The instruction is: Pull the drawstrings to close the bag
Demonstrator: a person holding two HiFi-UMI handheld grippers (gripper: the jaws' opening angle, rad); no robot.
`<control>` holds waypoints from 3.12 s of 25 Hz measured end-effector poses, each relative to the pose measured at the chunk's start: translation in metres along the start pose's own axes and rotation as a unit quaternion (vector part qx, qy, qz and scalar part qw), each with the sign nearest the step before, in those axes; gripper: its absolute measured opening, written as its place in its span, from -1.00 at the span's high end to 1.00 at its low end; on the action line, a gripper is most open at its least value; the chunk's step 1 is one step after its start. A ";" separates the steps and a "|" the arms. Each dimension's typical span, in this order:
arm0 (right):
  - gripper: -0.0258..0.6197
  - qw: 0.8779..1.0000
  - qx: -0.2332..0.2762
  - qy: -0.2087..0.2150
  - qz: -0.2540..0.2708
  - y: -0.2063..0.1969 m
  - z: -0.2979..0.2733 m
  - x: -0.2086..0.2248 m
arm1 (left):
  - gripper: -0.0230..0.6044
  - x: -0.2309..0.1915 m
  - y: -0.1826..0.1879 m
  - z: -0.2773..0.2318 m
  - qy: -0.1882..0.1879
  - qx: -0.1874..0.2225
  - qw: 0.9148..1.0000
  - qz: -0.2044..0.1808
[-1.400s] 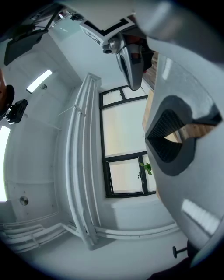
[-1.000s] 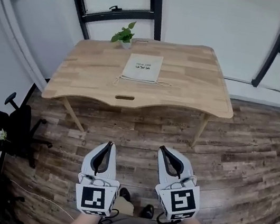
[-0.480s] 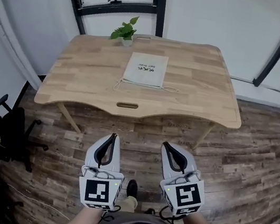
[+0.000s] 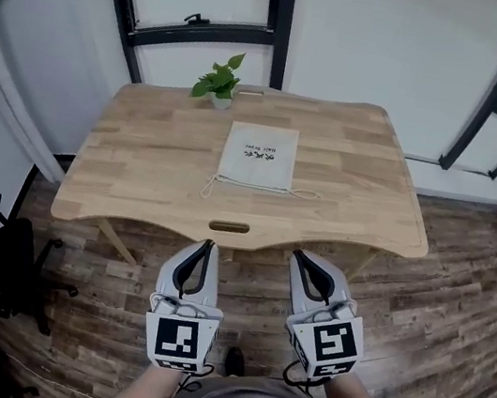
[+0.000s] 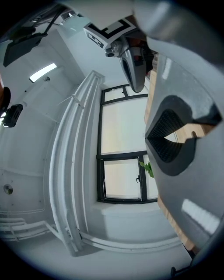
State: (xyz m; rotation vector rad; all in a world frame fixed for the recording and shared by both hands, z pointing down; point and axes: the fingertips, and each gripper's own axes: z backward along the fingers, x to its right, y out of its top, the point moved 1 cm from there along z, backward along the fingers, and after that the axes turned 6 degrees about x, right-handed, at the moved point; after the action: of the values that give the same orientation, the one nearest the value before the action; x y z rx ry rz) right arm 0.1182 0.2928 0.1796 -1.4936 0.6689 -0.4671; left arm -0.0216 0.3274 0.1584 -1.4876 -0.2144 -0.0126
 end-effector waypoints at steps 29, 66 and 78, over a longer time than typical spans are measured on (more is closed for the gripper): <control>0.83 0.998 -0.046 -0.006 -0.043 -0.054 -0.153 0.091 | 0.92 -0.051 -0.078 -0.162 -0.019 -0.077 0.997 0.004; 0.83 0.999 -0.011 0.048 -0.011 -0.034 -0.303 0.169 | 0.92 -0.122 -0.063 -0.300 0.034 -0.049 0.997 -0.050; 0.83 0.996 -0.077 0.020 -0.044 -0.098 -0.325 0.164 | 0.92 -0.144 -0.163 -0.309 -0.018 -0.151 0.988 -0.002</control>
State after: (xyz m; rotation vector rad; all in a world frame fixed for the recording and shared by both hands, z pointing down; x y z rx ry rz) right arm 0.0356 -0.0631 0.2720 -1.6690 0.6845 -0.5228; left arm -0.1439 -0.0095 0.2764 -1.7910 -0.2515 -0.0221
